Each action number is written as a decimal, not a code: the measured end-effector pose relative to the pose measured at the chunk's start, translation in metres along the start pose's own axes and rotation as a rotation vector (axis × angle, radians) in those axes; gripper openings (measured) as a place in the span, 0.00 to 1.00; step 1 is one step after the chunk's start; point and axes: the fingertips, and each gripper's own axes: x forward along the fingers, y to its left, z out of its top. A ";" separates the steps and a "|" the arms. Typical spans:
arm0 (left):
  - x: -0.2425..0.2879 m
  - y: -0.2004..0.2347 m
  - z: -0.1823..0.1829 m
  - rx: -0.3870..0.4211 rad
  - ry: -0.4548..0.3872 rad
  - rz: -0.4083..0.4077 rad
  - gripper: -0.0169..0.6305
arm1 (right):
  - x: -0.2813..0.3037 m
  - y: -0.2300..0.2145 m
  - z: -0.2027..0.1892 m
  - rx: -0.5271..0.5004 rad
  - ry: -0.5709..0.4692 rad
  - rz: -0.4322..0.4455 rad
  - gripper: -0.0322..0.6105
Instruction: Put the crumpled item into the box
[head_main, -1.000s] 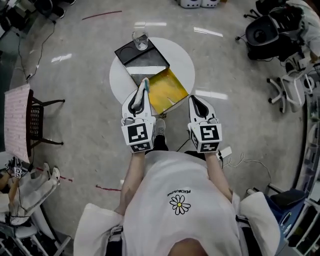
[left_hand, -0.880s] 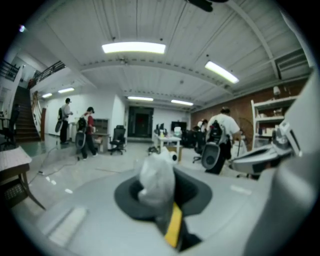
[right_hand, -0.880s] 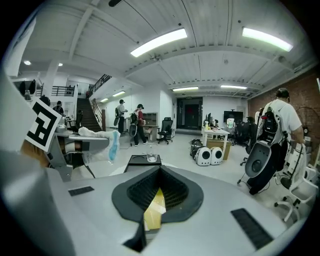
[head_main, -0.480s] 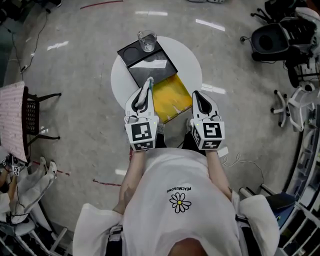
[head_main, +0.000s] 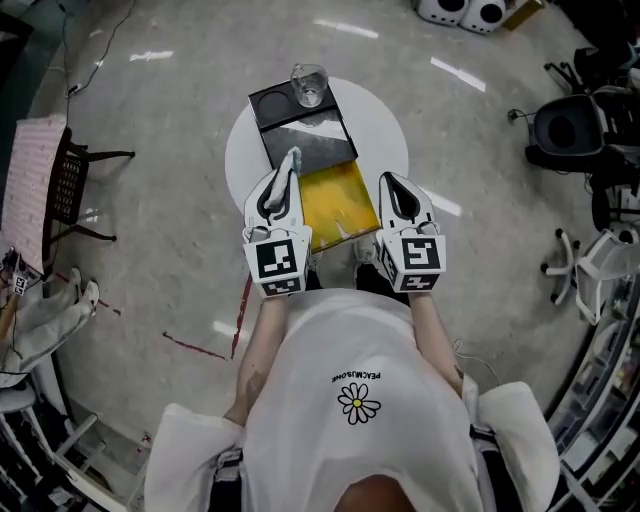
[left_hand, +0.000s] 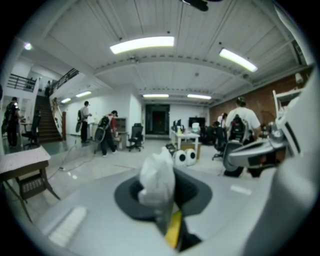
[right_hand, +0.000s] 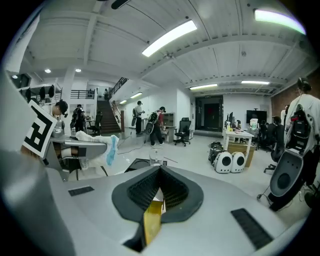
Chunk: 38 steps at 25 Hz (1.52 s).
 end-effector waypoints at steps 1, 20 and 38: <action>0.000 -0.003 0.002 -0.005 -0.002 0.014 0.10 | 0.000 -0.004 0.001 0.005 -0.006 0.012 0.05; 0.020 -0.028 -0.013 0.024 0.052 0.055 0.10 | 0.006 -0.030 -0.008 0.010 0.016 0.080 0.05; 0.063 -0.068 -0.122 0.754 0.359 -0.142 0.11 | -0.011 -0.054 -0.038 0.046 0.087 0.000 0.05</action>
